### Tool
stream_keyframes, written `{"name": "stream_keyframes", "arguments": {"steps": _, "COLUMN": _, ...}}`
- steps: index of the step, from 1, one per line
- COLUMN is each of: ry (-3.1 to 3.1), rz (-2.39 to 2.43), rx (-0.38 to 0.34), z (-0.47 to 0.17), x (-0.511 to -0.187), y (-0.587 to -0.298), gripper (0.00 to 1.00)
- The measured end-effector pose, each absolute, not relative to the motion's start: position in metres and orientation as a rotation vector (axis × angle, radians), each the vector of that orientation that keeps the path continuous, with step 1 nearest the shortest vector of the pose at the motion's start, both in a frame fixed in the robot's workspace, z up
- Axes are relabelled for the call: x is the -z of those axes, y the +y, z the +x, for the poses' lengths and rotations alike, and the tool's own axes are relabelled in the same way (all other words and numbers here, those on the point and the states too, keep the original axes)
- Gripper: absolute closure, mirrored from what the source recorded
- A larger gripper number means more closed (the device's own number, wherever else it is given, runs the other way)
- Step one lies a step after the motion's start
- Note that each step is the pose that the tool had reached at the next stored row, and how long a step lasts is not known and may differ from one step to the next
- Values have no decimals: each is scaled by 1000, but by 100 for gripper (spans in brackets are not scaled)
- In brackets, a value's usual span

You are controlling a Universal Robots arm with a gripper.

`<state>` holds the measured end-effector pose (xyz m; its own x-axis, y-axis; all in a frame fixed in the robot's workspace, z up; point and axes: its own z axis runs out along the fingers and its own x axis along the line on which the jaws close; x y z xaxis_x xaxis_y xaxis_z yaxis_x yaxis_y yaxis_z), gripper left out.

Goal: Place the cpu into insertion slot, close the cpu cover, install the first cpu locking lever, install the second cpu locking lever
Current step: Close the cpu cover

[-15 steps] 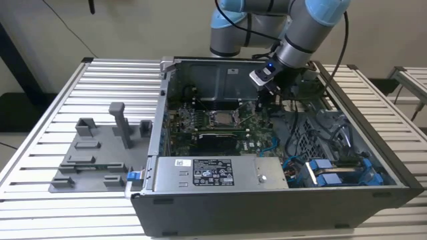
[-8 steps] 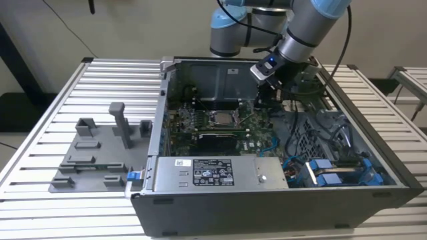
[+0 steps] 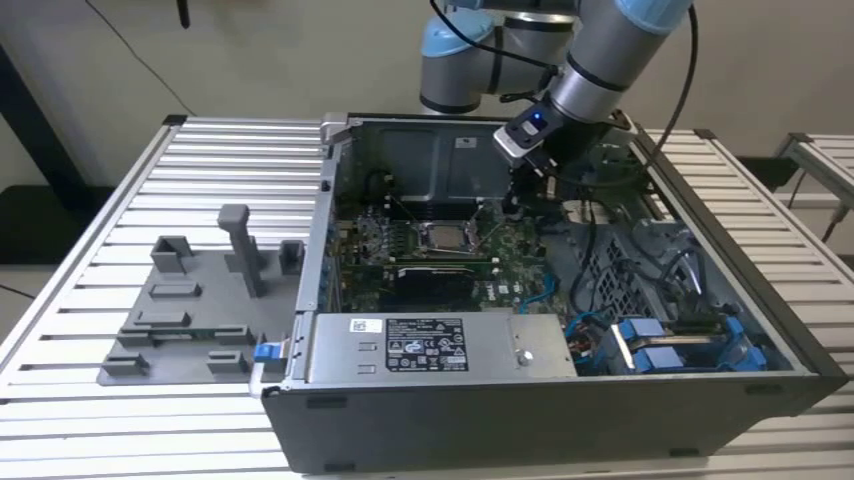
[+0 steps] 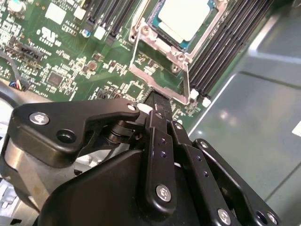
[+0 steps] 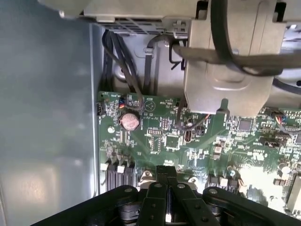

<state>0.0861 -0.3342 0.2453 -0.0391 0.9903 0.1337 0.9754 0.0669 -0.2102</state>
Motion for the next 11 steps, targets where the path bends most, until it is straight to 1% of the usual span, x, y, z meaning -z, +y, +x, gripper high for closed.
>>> {"name": "stream_keyframes", "arguments": {"steps": 11, "ry": -2103, "rz": -1993, "rx": -88, "z": 50, "x": -247, "y": -332, "gripper": 89}}
